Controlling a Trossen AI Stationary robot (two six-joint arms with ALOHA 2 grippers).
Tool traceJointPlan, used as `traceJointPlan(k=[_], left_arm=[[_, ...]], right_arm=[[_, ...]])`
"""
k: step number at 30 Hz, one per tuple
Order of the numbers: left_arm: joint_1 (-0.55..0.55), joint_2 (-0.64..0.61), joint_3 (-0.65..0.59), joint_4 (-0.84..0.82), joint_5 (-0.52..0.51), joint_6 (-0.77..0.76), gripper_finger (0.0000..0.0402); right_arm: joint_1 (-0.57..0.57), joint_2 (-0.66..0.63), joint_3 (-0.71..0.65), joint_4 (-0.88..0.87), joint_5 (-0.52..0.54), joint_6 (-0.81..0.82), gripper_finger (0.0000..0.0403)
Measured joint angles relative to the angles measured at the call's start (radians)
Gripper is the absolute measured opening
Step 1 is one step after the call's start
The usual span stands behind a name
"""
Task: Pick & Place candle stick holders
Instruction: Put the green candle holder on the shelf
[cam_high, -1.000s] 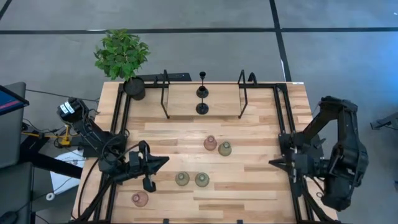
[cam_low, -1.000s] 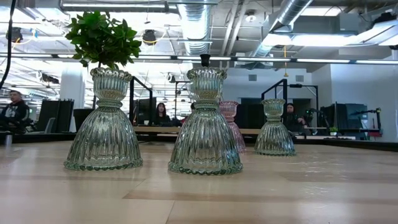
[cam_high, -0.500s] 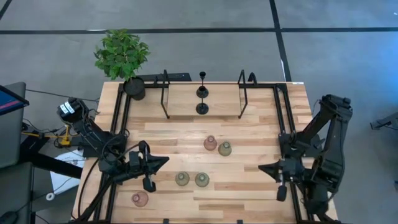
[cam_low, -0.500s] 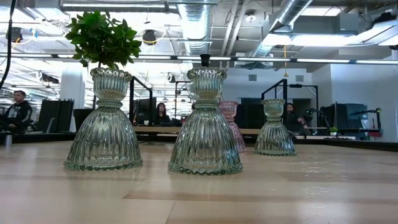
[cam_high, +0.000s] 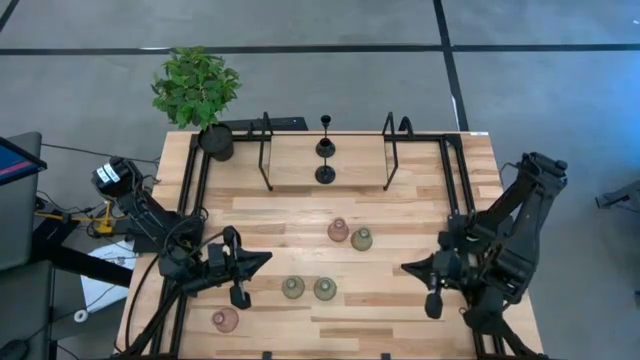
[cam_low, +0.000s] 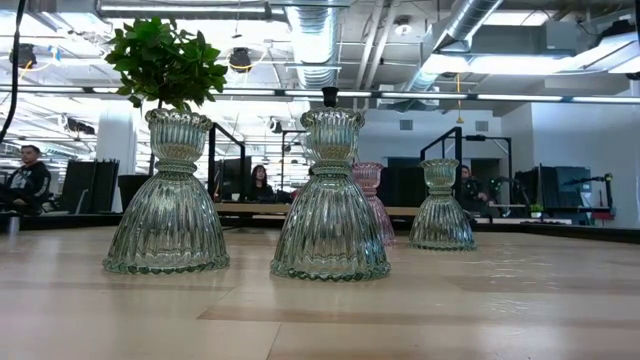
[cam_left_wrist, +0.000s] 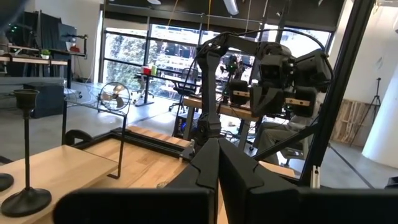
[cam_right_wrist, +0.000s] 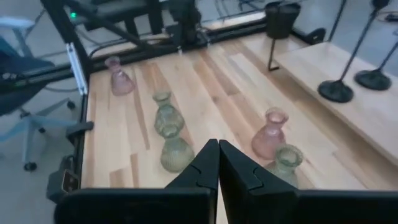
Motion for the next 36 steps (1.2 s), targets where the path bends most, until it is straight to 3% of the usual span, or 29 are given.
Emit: traceJointPlan(k=[9,13,19,28,32,36], left_arm=[[0.0,0.0,0.0,-0.001,0.0,0.0,0.0005],[-0.002,0.0,0.0,0.0,0.0,0.0,0.0007],[-0.002,0.0,0.0,0.0,0.001,0.0,0.0006],[-0.002,0.0,0.0,0.0,0.001,0.0,0.0008],[-0.002,0.0,0.0,-0.001,0.001,0.0,0.0005],[-0.002,0.0,0.0,-0.001,0.001,0.0,0.0006]], right_arm=[[-0.121,0.001,-0.172,0.408,-0.196,-0.213,0.0],[-0.157,-0.002,-0.23,0.435,-0.236,-0.223,0.0],[-0.227,-0.003,-0.325,0.492,-0.431,-0.208,0.0],[-0.378,0.0,-0.475,0.871,-0.651,-0.385,0.0],[-0.446,0.0,-0.513,0.909,-0.646,-0.398,0.0],[-0.495,0.0,-0.517,0.835,-0.63,-0.433,0.0]])
